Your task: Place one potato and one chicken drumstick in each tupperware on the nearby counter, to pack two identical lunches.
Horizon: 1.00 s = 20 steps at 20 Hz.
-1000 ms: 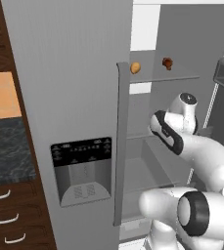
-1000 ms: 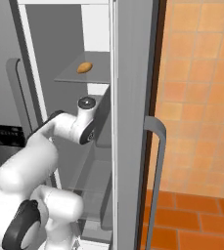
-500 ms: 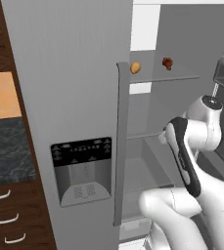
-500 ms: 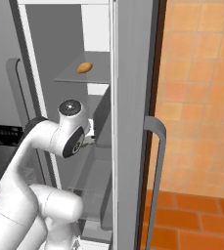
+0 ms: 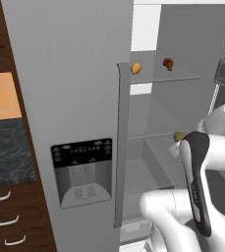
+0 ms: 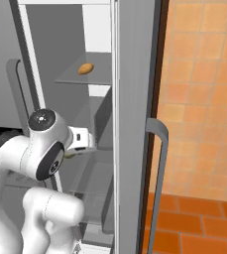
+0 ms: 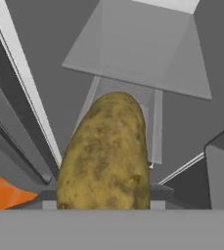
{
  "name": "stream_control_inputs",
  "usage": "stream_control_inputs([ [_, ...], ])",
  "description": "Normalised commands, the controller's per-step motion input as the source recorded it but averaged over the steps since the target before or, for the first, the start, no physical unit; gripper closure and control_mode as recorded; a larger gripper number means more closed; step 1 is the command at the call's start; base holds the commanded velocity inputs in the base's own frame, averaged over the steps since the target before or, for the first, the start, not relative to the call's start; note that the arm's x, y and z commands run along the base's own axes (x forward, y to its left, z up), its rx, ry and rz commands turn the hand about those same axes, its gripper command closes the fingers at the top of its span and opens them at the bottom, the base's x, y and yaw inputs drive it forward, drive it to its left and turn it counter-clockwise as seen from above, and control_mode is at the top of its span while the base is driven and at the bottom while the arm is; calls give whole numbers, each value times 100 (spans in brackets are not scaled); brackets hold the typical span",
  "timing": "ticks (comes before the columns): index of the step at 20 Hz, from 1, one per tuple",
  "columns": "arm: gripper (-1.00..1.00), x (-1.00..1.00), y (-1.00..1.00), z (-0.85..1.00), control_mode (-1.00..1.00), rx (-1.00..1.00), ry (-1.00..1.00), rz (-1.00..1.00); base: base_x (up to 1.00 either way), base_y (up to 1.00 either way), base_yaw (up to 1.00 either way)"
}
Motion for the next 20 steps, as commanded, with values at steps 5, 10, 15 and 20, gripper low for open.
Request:
stream_control_inputs([
  [5, 100, 0, 0, 0, 100, 0, 0, 0, -36, 52, 7],
  [10, 100, 0, 0, 0, 100, 0, 0, 0, 3, 100, 10],
  [15, 100, 0, 0, 0, 100, 0, 0, 0, 10, 100, 7],
  [20, 100, 0, 0, 0, 100, 0, 0, 0, 40, 100, 2],
])
